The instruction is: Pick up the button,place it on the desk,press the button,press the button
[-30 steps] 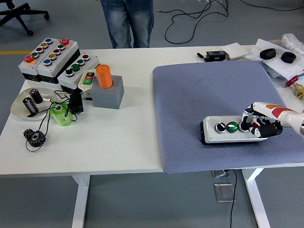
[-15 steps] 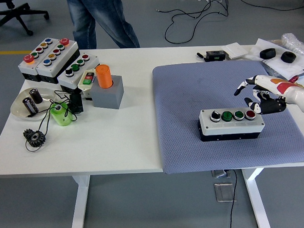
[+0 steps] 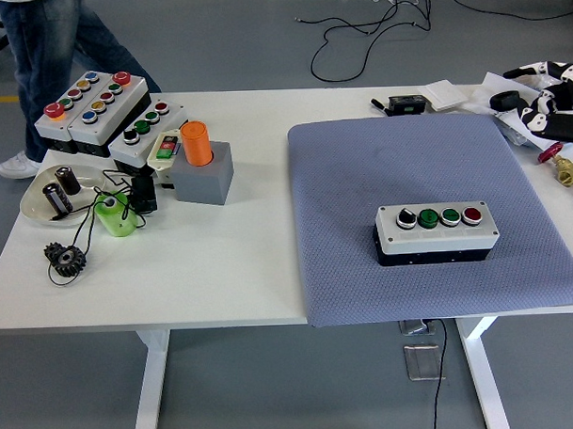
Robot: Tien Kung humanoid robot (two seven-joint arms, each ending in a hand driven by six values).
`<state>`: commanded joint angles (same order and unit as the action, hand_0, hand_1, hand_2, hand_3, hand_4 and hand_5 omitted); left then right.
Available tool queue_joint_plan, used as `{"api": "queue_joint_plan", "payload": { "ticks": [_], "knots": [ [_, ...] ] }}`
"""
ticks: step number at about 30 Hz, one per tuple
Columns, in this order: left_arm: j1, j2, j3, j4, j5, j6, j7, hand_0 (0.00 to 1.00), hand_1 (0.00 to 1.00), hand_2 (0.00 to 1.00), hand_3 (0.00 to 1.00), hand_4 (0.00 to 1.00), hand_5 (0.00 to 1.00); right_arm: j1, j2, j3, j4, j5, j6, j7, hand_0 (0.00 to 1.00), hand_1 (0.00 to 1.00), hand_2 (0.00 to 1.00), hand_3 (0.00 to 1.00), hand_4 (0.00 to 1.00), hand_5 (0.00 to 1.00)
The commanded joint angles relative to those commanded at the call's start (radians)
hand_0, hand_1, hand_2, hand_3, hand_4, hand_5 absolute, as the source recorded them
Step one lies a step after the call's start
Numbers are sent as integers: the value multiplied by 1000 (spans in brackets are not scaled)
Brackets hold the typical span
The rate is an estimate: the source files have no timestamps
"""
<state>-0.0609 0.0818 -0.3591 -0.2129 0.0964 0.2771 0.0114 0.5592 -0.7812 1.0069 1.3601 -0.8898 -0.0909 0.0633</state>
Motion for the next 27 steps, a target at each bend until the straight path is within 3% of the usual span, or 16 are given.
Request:
{"api": "queue_joint_plan", "payload": {
  "ticks": [1,6,7,9,15,24,27],
  "knots": [
    [0,0,1,0,-1,-1,0,668,669,670,626,442,998,-7,3,23,-12,45,-12,21,720,709,803,842,581,195],
    [0,0,6,0,-5,-2,2,668,669,670,626,442,998,-19,15,61,-41,253,-39,77,720,709,803,842,581,195],
    [-1,-1,7,0,-6,-2,3,667,669,669,626,443,998,-28,22,74,-51,297,-45,89,735,725,809,826,601,259],
    [-1,-3,10,0,-8,-3,4,667,669,669,626,443,998,-44,35,108,-72,381,-51,103,735,725,809,826,601,259],
    [0,-7,15,2,-16,-6,2,667,670,667,627,444,998,-99,75,182,-92,628,-52,94,741,734,806,816,610,290],
    [3,-11,40,2,-29,-11,3,667,674,668,627,445,998,-127,102,210,-91,1004,-46,81,746,739,803,811,613,315],
    [6,-12,44,3,-34,-11,1,667,675,668,627,445,998,-137,107,225,-89,1040,-45,79,748,741,800,809,611,323]
  ]
}}
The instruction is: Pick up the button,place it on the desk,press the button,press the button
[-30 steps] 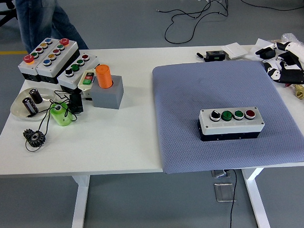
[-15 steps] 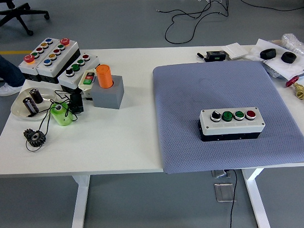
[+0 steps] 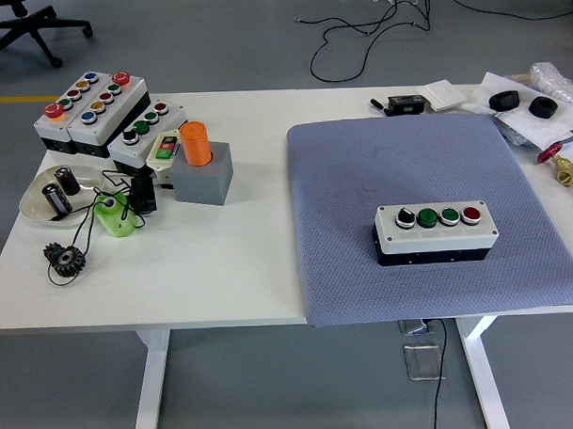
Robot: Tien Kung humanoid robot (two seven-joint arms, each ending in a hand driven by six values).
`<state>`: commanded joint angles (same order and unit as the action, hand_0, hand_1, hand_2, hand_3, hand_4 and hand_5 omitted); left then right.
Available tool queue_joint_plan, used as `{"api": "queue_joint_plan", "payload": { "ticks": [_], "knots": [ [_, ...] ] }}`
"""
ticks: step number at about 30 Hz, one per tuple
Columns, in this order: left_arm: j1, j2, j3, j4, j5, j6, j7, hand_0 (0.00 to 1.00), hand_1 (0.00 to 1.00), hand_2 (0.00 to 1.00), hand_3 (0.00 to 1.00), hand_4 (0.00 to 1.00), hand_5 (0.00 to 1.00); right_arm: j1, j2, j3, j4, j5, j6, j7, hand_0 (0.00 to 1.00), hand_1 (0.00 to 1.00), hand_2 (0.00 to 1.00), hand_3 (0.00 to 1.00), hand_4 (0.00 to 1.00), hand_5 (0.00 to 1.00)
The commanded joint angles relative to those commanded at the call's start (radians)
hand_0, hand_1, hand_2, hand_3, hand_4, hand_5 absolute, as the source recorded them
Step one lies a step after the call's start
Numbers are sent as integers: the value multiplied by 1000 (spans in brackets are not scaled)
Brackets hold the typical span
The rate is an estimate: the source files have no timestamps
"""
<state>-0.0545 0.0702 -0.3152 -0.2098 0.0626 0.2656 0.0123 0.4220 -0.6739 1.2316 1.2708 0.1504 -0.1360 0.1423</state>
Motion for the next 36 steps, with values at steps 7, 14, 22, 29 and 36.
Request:
{"api": "queue_joint_plan", "payload": {
  "ticks": [7,14,22,29,36],
  "knots": [
    [8,-4,26,2,-17,-8,0,669,680,671,628,443,998,-9,12,10,3,17,9,-4,746,739,797,806,611,326],
    [14,-6,39,4,-24,-11,0,669,681,675,637,443,998,-30,15,8,11,45,26,-14,749,739,796,801,612,327],
    [21,-6,33,1,-15,-11,1,669,685,675,635,442,998,-32,19,-5,46,45,69,-31,748,739,797,805,611,326],
    [20,-11,21,3,-9,-10,2,669,686,678,640,437,998,-26,24,-20,92,32,114,-51,774,756,806,825,618,349],
    [17,-13,0,4,4,-4,7,670,688,679,636,444,998,-28,24,-17,110,39,109,-49,779,757,805,851,623,354]
  ]
}}
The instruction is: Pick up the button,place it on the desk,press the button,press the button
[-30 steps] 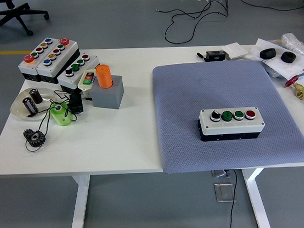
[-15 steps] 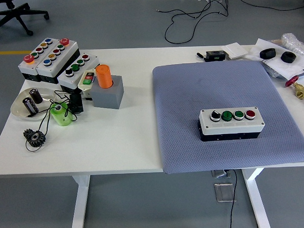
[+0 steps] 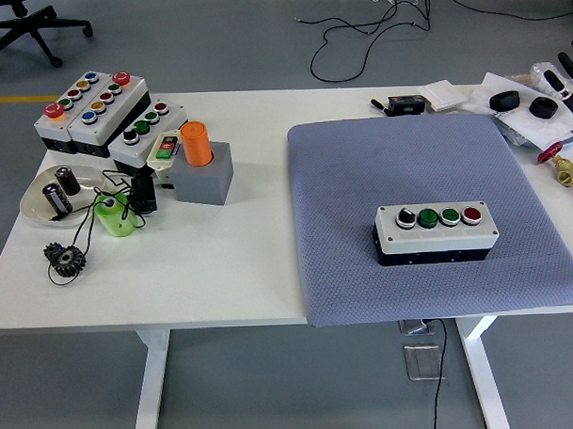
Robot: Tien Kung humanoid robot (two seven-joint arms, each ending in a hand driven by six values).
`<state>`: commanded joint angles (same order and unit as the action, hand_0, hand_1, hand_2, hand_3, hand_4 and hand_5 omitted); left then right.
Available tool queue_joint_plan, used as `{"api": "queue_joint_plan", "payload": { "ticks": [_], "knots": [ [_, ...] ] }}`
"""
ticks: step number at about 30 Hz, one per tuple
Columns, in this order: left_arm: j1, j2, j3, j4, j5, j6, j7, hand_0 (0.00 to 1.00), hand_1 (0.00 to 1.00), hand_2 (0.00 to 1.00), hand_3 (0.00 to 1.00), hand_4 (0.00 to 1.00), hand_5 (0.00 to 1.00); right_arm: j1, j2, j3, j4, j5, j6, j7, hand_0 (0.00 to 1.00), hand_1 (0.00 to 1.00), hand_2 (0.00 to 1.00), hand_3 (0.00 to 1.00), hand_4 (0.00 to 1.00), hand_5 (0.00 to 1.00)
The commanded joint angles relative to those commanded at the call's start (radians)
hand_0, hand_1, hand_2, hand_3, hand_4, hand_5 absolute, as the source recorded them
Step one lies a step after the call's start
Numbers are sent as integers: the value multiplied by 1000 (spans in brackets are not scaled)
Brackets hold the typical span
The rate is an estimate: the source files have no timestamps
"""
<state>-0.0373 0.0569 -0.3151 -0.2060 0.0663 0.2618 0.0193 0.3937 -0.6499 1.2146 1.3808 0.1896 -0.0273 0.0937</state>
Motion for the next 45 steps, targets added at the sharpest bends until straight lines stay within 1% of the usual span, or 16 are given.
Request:
{"api": "queue_joint_plan", "payload": {
  "ticks": [13,15,16,17,20,22,23,30,34,35,37,38,40,41,43,45],
  "knots": [
    [-4,-4,-23,-1,6,3,-1,671,687,677,635,445,998,14,11,2,-3,20,-15,4,769,752,800,829,620,363],
    [-4,-4,-26,-1,9,4,-2,671,687,677,635,445,998,16,13,0,1,31,-27,10,769,752,800,829,620,363],
    [-4,-3,-30,-2,12,5,-2,671,687,677,635,445,998,17,16,0,3,54,-45,25,769,752,800,829,620,363],
    [-5,-3,-31,-2,12,6,-3,669,685,674,631,440,998,18,18,0,4,65,-53,31,738,729,777,816,631,381],
    [-6,-2,-33,-2,16,7,-3,669,685,674,631,440,998,18,20,-1,8,104,-73,49,738,729,777,816,631,381],
    [-7,-1,-36,-3,20,9,-3,669,685,674,631,440,998,16,22,1,13,112,-78,57,738,729,777,816,631,381],
    [-8,-1,-39,-4,23,10,-2,667,684,673,624,410,998,15,22,3,15,113,-80,60,712,710,758,806,629,389],
    [-11,1,-70,-16,51,30,5,666,687,671,618,407,998,14,27,5,-1,120,-91,69,710,709,762,801,629,389],
    [-13,0,-74,-15,52,31,5,666,687,671,618,407,998,12,30,4,0,124,-107,80,710,709,762,801,629,389],
    [-14,0,-73,-15,51,30,5,665,686,672,615,404,998,12,31,4,1,124,-113,84,749,726,775,801,630,391],
    [-14,0,-72,-14,51,30,5,665,686,672,615,404,998,12,31,4,2,124,-117,86,749,726,775,801,630,391],
    [-14,0,-69,-14,47,29,5,665,686,672,615,404,998,14,31,3,2,123,-131,93,749,726,775,801,630,391],
    [-15,0,-66,-13,44,29,5,665,686,672,615,404,998,17,30,0,0,135,-181,120,749,726,775,801,630,391],
    [-15,0,-66,-13,44,29,5,666,686,670,613,401,998,18,31,0,-2,145,-196,131,715,709,737,756,624,391],
    [-13,0,-66,-14,44,29,5,666,686,670,613,401,998,17,33,-1,-10,192,-250,177,715,709,737,756,624,391],
    [-11,1,-62,-15,40,30,5,666,686,670,613,401,998,12,34,0,-14,219,-274,199,715,709,737,756,624,391]
  ]
}}
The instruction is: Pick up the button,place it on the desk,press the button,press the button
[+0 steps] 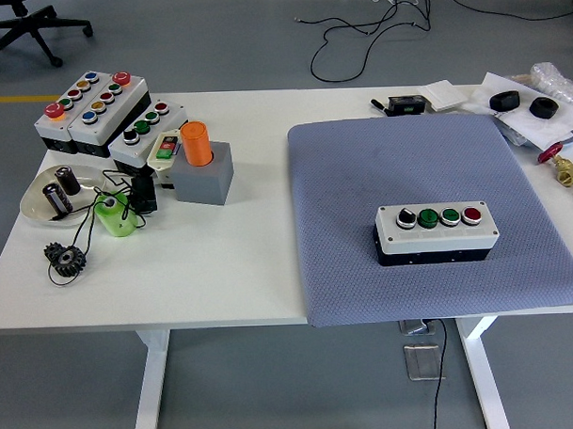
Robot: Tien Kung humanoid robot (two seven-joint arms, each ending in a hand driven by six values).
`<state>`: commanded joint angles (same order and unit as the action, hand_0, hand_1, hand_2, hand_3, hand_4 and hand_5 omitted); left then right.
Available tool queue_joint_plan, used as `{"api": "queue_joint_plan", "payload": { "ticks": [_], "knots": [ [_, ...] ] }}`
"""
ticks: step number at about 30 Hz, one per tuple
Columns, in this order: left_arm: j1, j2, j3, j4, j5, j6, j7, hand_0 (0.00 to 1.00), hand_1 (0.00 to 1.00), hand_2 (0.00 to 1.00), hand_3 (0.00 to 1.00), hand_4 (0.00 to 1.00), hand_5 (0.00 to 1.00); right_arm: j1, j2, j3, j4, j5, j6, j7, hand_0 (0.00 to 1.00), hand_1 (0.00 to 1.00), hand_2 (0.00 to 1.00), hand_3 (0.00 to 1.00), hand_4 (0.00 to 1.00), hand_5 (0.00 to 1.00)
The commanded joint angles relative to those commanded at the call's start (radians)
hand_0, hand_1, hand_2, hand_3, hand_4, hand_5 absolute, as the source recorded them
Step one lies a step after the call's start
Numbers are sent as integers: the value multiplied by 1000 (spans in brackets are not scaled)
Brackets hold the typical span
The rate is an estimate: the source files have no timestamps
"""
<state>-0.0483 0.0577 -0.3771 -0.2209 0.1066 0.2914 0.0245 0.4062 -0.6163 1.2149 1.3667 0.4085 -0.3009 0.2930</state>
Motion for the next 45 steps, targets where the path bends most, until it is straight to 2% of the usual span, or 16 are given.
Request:
{"api": "queue_joint_plan", "payload": {
  "ticks": [10,19,25,26,28,45],
  "knots": [
    [1,5,30,6,-6,-5,0,663,685,672,609,398,998,-37,-8,20,12,10,35,-16,713,702,731,746,621,385],
    [-4,15,41,9,0,-9,-6,662,685,673,607,397,998,-75,-26,61,34,11,44,-29,725,697,731,735,622,382],
    [-9,17,57,12,1,-14,-10,658,685,678,607,395,998,-88,-22,68,34,20,47,-30,723,693,727,721,618,379],
    [-10,18,59,13,1,-15,-10,658,685,679,606,394,998,-90,-21,68,34,22,47,-30,723,688,722,706,603,342],
    [-11,18,62,13,2,-15,-10,658,685,679,606,394,998,-93,-18,69,33,25,48,-30,723,688,722,706,603,342],
    [-13,17,19,13,30,-19,-15,657,683,679,606,388,998,-92,-7,56,35,34,74,-41,695,664,704,697,598,334]
  ]
}}
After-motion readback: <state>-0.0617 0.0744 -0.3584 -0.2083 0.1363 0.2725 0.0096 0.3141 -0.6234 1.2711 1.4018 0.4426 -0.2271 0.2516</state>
